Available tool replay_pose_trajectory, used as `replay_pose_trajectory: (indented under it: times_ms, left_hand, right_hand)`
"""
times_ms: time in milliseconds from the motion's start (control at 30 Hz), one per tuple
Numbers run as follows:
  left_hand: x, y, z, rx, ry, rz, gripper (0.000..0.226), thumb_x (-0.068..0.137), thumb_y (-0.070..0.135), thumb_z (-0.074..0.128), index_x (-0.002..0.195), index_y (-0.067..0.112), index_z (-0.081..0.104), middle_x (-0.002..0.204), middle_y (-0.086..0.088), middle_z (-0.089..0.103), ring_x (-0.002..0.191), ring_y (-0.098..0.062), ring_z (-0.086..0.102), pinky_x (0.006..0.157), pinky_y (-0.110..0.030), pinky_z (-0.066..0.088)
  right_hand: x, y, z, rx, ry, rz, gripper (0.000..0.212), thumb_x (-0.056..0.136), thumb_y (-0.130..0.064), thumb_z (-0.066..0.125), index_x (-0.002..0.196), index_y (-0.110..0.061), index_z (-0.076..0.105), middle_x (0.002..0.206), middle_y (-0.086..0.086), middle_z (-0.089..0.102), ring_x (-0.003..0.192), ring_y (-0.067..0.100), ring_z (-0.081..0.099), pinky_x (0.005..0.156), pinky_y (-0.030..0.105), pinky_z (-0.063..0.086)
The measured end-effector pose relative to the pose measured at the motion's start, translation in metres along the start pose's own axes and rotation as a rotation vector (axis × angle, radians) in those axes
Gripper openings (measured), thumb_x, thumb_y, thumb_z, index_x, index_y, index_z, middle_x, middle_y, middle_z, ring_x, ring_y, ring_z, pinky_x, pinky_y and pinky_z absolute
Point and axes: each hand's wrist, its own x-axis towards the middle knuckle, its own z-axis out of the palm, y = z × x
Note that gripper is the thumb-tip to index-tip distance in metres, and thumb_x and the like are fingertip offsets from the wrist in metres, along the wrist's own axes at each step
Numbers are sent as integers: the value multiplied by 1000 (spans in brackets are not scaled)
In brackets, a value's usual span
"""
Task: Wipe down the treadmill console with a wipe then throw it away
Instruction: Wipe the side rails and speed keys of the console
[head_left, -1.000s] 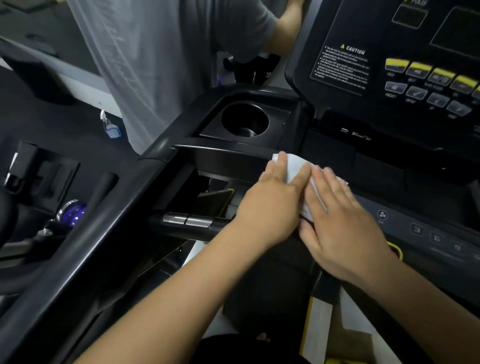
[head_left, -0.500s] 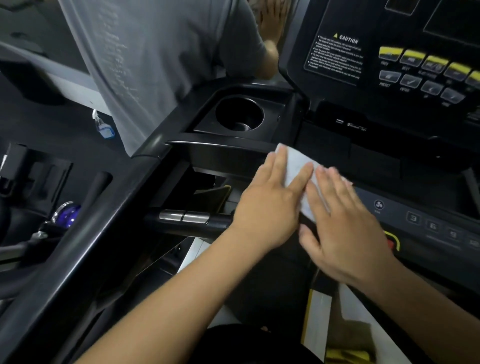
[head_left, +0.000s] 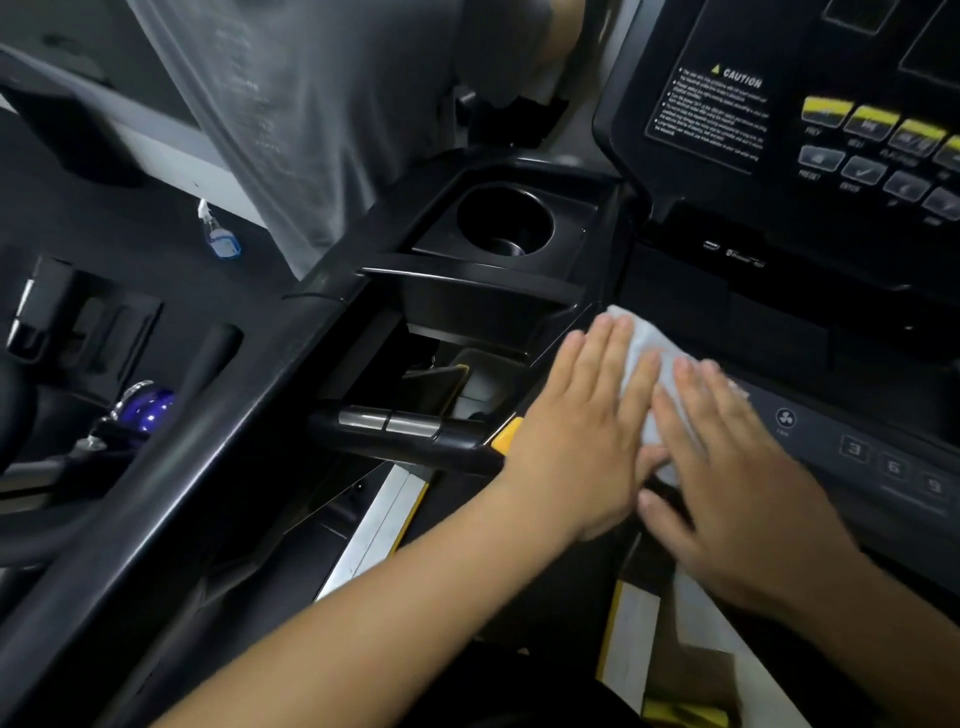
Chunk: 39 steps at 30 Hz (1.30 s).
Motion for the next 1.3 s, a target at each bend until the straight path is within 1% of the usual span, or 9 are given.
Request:
replay_pose_trajectory:
  times_ms: [267, 567, 667, 767, 867, 967, 1100, 1200, 1300]
  left_hand:
    - [-54, -15, 2, 1, -43, 107, 95, 93, 60, 35, 153, 2, -9, 158, -28, -17, 147, -40, -21, 121, -50, -5]
    - [10, -16, -10, 133, -79, 104, 95, 92, 57, 28, 145, -3, -24, 155, -30, -25, 144, -43, -26, 120, -52, -5]
    - [-14, -5, -2, 75, -68, 212, 101, 92, 63, 36, 151, -1, -16, 156, -30, -23, 145, -43, -24, 121, -52, -2]
    - [-48, -12, 5, 9, -11, 276, 105, 80, 54, 60, 153, -3, 12, 159, -31, 3, 149, -44, 0, 118, -54, 14]
    - [-51, -21, 12, 47, 40, 262, 87, 82, 39, 46, 149, -10, 19, 157, -33, 14, 147, -47, 10, 114, -58, 23]
    - [-15, -17, 3, 120, 7, 183, 82, 86, 34, 25, 150, -10, 0, 156, -38, 5, 146, -51, 3, 118, -61, 15]
    - [30, 5, -1, 234, -95, 167, 109, 91, 50, 42, 136, -7, -39, 148, -37, -33, 139, -51, -30, 119, -58, -6]
    - [9, 17, 5, 153, -93, 239, 112, 88, 53, 50, 144, -8, -26, 151, -36, -29, 140, -49, -29, 119, -57, -3]
    - [-31, 0, 8, 59, -50, 250, 112, 76, 47, 67, 150, -10, 7, 157, -36, 2, 147, -49, -1, 117, -60, 18]
  right_hand:
    - [-24, -42, -2, 88, -3, -47, 86, 81, -47, 42, 145, 8, 30, 156, 29, 20, 145, 45, 16, 113, 55, 18]
    - [28, -9, -11, 98, -48, 126, 86, 88, -58, 18, 154, -7, -4, 162, 16, -9, 149, 29, -13, 122, 48, 4]
    - [-5, -16, -8, 106, -60, 178, 88, 85, -56, 30, 153, -3, 9, 161, 21, 2, 150, 35, -1, 120, 52, 14]
    - [-25, -44, -4, 178, -72, 178, 97, 74, -53, 44, 152, -1, 17, 160, 23, 3, 149, 39, -1, 118, 52, 10]
    - [-5, -55, -7, 225, -43, 127, 99, 72, -45, 48, 153, -3, 9, 161, 22, -3, 149, 36, -10, 120, 50, 3]
    - [21, -32, -16, 201, -28, 172, 100, 82, -46, 48, 152, -8, -13, 160, 16, -20, 146, 31, -23, 121, 46, -8]
    - [13, 2, -19, 199, -103, 278, 112, 81, -61, 52, 151, -9, -18, 159, 15, -25, 146, 30, -25, 120, 42, -11]
    - [-13, -9, -18, 245, -139, 289, 114, 80, -61, 55, 151, -9, -19, 157, 17, -29, 144, 31, -28, 120, 44, -9]
    - [-23, -44, -14, 214, -142, 224, 120, 67, -54, 70, 152, -1, 3, 158, 27, -8, 147, 42, -6, 121, 52, 4]
